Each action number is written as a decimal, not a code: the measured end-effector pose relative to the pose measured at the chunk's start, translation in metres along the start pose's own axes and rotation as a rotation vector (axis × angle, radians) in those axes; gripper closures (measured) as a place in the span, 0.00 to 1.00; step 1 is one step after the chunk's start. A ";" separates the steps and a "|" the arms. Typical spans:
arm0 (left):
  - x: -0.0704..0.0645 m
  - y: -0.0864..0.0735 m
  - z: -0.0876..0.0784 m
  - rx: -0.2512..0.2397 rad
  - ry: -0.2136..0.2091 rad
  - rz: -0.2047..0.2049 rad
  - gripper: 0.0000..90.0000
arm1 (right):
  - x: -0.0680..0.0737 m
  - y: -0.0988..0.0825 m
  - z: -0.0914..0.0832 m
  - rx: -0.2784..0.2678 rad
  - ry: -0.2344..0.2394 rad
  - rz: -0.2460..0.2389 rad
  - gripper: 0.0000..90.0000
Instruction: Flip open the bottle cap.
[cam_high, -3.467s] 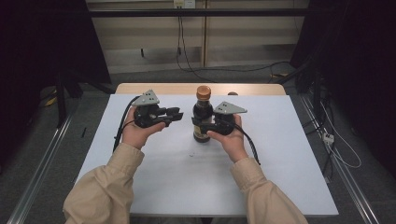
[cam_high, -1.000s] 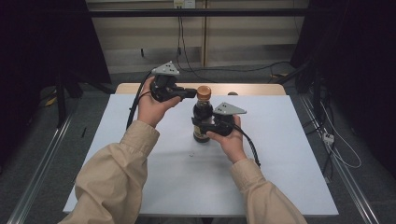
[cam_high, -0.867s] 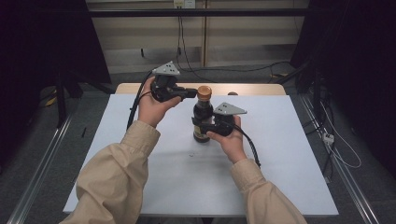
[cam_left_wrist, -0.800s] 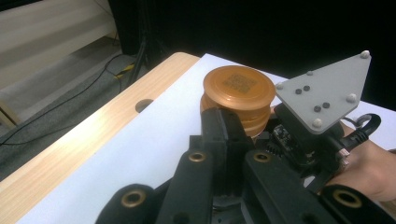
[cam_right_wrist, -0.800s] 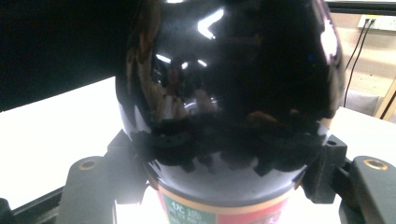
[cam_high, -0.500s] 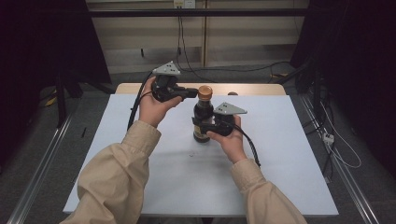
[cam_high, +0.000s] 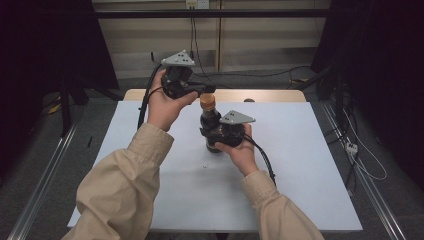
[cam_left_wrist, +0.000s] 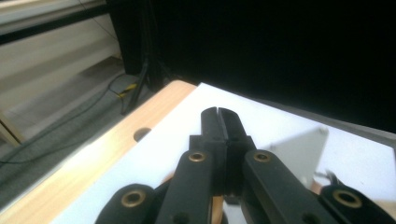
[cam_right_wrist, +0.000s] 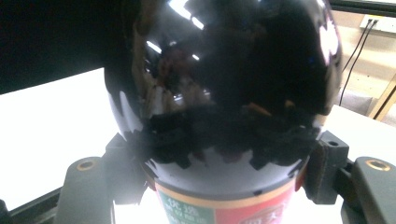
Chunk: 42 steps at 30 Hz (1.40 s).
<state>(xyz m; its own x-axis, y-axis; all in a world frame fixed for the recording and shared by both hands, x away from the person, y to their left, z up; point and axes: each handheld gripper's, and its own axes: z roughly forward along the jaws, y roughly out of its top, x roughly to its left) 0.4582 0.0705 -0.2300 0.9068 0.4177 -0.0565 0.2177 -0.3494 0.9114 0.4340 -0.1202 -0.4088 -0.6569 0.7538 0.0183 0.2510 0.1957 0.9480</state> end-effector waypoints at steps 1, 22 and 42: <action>0.002 -0.002 -0.002 0.002 0.003 -0.007 1.00 | 0.000 0.000 0.000 0.002 -0.001 0.006 0.33; 0.019 -0.037 -0.001 0.044 -0.015 -0.043 1.00 | -0.010 -0.006 -0.004 -0.030 0.006 0.065 0.33; 0.016 -0.041 0.013 0.073 -0.027 -0.047 1.00 | -0.010 -0.008 -0.005 -0.041 0.001 0.071 0.33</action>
<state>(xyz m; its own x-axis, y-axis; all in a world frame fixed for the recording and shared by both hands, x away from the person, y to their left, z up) 0.4681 0.0807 -0.2735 0.9044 0.4121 -0.1102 0.2846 -0.3904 0.8755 0.4347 -0.1328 -0.4150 -0.6390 0.7644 0.0865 0.2678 0.1156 0.9565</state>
